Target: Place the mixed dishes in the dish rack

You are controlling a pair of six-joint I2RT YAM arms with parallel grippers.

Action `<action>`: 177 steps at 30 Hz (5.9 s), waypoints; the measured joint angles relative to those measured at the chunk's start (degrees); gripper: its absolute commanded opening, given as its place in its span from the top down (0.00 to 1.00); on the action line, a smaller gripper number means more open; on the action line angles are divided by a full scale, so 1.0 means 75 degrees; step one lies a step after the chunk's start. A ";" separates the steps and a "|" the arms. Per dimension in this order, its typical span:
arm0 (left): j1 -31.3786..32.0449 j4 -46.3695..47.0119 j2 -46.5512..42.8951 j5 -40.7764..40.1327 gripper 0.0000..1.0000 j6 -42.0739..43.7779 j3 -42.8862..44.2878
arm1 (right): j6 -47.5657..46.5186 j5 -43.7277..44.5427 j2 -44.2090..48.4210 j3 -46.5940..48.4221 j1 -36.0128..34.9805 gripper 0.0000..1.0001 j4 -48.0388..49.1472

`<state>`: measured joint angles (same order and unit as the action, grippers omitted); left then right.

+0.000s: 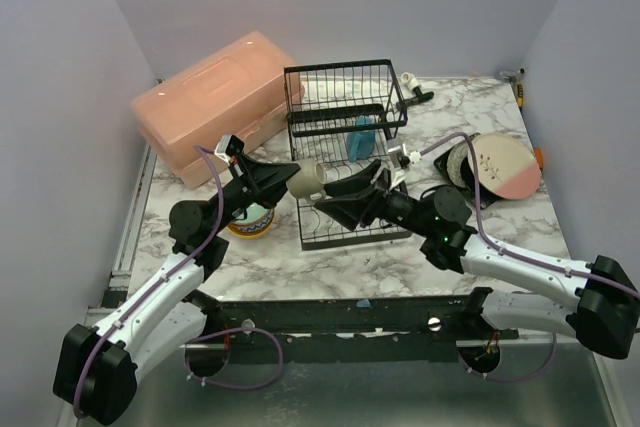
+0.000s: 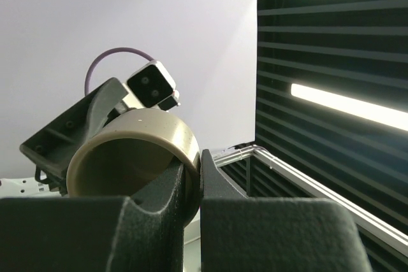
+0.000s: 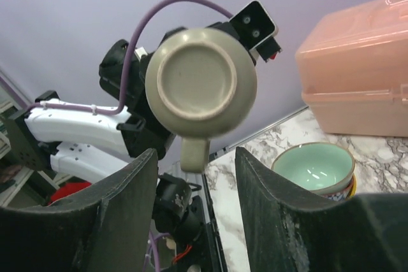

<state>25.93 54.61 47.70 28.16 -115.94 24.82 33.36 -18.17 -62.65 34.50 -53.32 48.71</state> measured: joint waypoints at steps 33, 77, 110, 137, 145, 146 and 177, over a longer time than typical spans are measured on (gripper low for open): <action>-0.0067 -0.7055 -0.2509 -0.0032 0.06 0.5362 0.0976 | 0.0163 0.4395 0.0050 0.0408 -0.0283 0.99 -0.3940; -0.0041 -1.1109 -0.3223 -0.4674 0.06 1.3613 0.2798 | -0.2535 0.8279 -0.7303 0.3314 0.0364 0.57 -0.1466; -0.0041 -1.1068 -0.2996 -0.4366 0.06 1.3615 0.2798 | -0.1011 0.5759 -0.6653 0.2025 0.1303 0.49 -0.0312; 0.0105 -1.2703 0.0799 -0.4602 0.26 1.1354 0.3975 | 0.0440 0.3879 -0.1664 -0.0128 0.0764 0.40 -0.3748; 0.0519 -1.3210 0.2314 -0.5275 0.28 1.0188 0.4301 | 0.0431 0.4278 -0.0513 -0.0481 0.0766 0.36 -0.4453; 0.0571 -1.3248 0.2515 -0.5371 0.29 1.0121 0.4418 | 0.0428 0.4334 -0.0344 -0.0568 0.0766 0.35 -0.4508; -0.2541 -1.3484 0.1169 -0.5132 0.55 1.0786 0.3118 | 0.0373 0.4782 0.0670 -0.0965 0.0766 0.32 -0.5333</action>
<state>6.87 -46.52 56.47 -10.33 -35.05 48.21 36.16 17.69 -57.63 27.27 -47.57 8.71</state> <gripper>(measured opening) 0.520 0.678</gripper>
